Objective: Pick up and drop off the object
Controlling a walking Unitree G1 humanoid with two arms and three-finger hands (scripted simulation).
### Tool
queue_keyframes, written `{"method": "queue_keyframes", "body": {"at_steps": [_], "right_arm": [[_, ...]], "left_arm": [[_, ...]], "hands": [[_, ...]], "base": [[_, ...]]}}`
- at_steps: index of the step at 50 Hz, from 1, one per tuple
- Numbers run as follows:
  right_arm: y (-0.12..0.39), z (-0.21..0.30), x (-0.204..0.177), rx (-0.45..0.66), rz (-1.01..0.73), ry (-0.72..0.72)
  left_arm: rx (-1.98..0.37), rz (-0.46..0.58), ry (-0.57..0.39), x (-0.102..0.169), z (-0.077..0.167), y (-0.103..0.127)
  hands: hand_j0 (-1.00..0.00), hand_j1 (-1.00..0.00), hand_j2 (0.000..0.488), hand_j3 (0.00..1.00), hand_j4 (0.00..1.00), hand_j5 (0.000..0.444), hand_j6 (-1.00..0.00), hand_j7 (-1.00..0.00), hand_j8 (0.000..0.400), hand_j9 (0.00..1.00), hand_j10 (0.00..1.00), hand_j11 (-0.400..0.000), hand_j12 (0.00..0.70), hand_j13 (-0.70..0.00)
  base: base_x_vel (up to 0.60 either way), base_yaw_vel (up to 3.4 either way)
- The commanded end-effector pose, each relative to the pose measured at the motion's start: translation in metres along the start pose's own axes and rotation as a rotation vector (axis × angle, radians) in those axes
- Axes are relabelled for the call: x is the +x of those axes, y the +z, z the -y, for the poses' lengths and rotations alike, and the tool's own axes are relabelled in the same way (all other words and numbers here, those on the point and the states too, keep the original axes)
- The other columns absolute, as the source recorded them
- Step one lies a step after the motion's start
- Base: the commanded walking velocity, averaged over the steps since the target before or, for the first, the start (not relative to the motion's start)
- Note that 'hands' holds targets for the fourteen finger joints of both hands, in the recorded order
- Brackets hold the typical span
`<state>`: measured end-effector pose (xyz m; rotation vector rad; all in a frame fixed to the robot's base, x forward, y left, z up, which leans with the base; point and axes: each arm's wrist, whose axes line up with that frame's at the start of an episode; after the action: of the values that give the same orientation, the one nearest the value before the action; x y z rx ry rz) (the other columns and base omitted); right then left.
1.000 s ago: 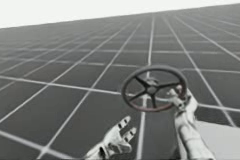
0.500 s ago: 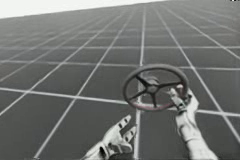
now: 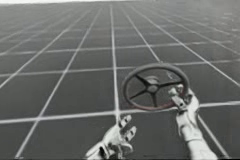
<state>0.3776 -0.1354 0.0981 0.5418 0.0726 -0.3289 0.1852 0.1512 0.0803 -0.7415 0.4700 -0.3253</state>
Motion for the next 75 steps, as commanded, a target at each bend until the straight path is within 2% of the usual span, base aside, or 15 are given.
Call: {"method": "queue_keyframes", "body": {"at_steps": [1, 46, 75], "right_arm": [[0.0056, -0.0038, 0.0007, 0.039, 0.018, 0.02], [0.0056, -0.0038, 0.0007, 0.039, 0.018, 0.02], [0.0056, -0.0038, 0.0007, 0.039, 0.018, 0.02]], "left_arm": [[0.023, 0.004, 0.002, -0.0007, 0.0048, 0.0027], [0.023, 0.004, 0.002, -0.0007, 0.0048, 0.0027], [0.023, 0.004, 0.002, -0.0007, 0.0048, 0.0027]], "hands": [[0.0, 0.0, 0.0, 1.0, 1.0, 0.0, 0.0, 0.0, 0.0, 1.0, 1.0, -0.4, 0.0, -0.7], [0.0, 0.0, 0.0, 1.0, 1.0, 0.0, 0.0, 0.0, 0.0, 1.0, 1.0, -0.4, 0.0, -0.7], [0.0, 0.0, 0.0, 1.0, 1.0, 0.0, 0.0, 0.0, 0.0, 1.0, 1.0, -0.4, 0.0, -0.7]], "base": [[0.29, -0.66], [0.3, -0.59], [0.4, -0.43]]}}
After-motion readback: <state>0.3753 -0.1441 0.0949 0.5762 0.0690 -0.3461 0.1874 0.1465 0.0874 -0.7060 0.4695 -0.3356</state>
